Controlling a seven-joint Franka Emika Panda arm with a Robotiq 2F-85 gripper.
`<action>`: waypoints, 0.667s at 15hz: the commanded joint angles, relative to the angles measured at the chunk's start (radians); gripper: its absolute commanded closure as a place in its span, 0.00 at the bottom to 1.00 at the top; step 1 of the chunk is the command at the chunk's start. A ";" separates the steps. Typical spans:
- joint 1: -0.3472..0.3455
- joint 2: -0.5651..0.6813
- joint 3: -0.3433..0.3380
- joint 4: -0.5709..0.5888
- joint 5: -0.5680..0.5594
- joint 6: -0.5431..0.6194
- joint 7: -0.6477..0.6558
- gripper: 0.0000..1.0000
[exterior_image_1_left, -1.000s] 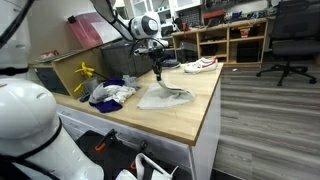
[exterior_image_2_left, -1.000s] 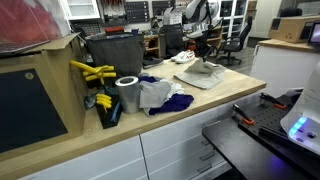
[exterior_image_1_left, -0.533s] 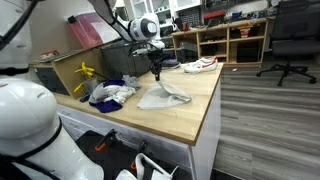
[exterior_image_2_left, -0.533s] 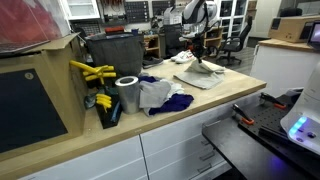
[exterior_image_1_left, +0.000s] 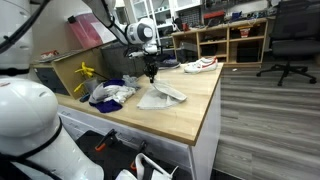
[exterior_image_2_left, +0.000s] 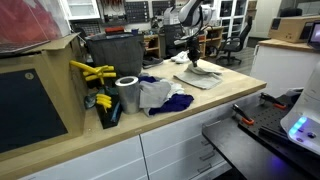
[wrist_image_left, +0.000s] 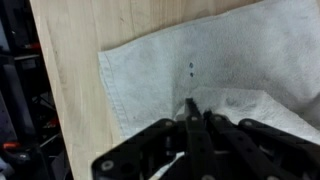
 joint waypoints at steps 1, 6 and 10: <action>0.018 0.033 0.009 0.037 0.030 0.015 0.097 0.99; 0.016 0.084 0.013 0.116 0.056 0.033 0.172 0.99; 0.014 0.121 0.016 0.183 0.076 0.047 0.217 0.99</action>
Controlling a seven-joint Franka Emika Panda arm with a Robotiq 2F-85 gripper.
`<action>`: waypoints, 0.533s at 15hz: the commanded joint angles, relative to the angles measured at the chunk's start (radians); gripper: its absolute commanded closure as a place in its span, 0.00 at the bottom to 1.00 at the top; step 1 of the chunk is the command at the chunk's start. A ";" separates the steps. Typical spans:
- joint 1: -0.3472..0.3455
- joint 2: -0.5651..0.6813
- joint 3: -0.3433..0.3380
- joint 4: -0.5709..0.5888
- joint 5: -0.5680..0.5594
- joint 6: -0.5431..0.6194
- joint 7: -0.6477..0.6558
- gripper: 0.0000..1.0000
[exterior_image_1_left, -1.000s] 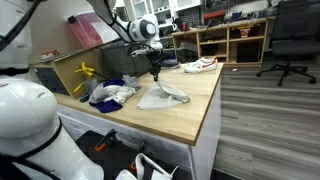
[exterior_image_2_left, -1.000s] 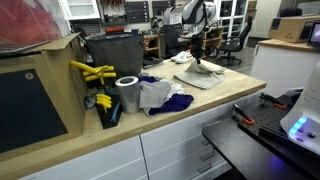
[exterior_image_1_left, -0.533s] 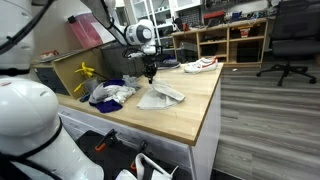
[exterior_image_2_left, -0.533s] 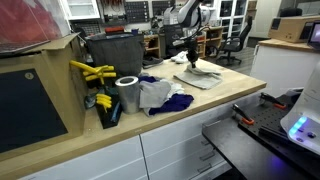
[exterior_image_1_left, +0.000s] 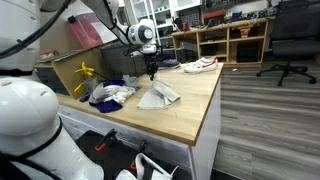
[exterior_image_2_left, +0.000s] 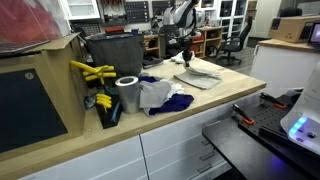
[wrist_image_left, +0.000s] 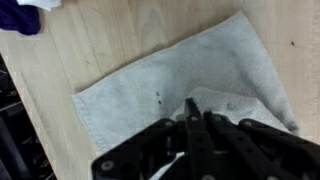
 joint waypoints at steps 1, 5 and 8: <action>0.000 0.043 0.006 0.068 0.033 0.024 0.055 0.99; 0.016 0.086 0.010 0.096 0.039 0.052 0.094 0.99; 0.030 0.118 0.016 0.102 0.033 0.064 0.119 0.99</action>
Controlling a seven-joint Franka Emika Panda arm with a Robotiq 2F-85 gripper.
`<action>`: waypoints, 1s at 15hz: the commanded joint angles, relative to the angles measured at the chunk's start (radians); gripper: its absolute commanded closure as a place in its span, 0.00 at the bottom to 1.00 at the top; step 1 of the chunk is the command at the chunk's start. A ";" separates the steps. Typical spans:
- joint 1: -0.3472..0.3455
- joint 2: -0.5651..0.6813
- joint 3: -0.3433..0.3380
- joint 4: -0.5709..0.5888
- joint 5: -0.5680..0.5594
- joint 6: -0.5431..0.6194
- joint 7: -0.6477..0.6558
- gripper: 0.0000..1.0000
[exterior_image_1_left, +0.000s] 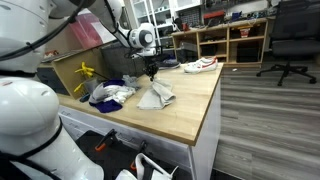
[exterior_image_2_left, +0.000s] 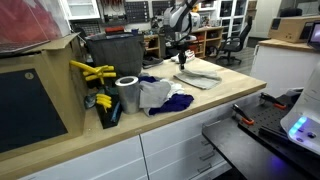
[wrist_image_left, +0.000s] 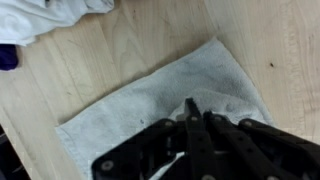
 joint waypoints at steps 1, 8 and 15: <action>0.023 0.043 0.005 0.024 0.009 0.026 0.052 0.99; 0.050 0.082 0.009 0.031 0.004 0.036 0.049 0.71; 0.047 0.008 0.012 -0.011 -0.043 0.151 -0.058 0.26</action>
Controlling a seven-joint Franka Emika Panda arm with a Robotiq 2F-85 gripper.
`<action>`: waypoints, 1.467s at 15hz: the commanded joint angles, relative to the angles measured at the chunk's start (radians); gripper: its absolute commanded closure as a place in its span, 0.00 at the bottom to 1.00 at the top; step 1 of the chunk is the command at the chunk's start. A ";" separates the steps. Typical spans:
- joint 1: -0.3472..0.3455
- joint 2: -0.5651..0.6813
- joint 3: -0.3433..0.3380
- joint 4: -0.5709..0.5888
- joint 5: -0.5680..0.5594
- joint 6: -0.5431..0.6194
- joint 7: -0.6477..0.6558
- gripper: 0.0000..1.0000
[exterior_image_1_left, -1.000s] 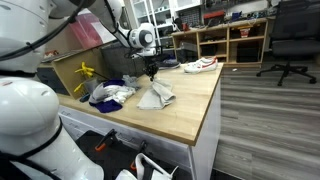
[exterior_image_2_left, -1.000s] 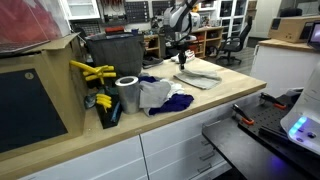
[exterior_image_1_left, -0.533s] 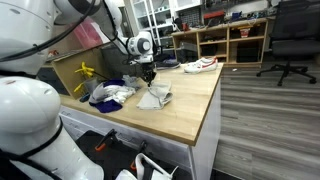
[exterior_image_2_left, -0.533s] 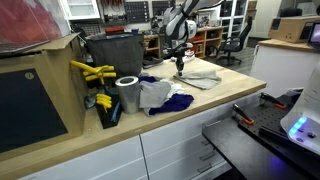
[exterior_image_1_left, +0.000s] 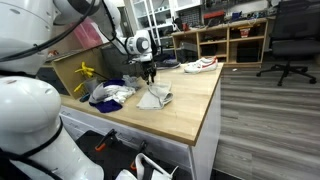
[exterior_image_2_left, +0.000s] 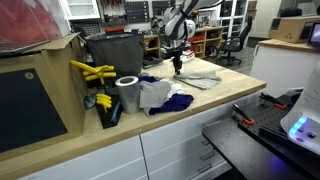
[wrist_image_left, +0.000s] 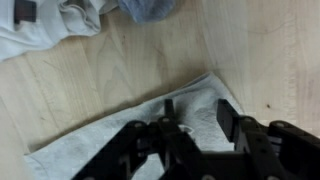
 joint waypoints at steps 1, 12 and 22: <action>-0.018 -0.069 0.017 -0.028 0.007 0.039 -0.071 0.19; -0.137 -0.301 -0.033 -0.249 -0.038 -0.261 -0.383 0.00; -0.167 -0.458 -0.091 -0.621 -0.347 -0.042 -0.706 0.00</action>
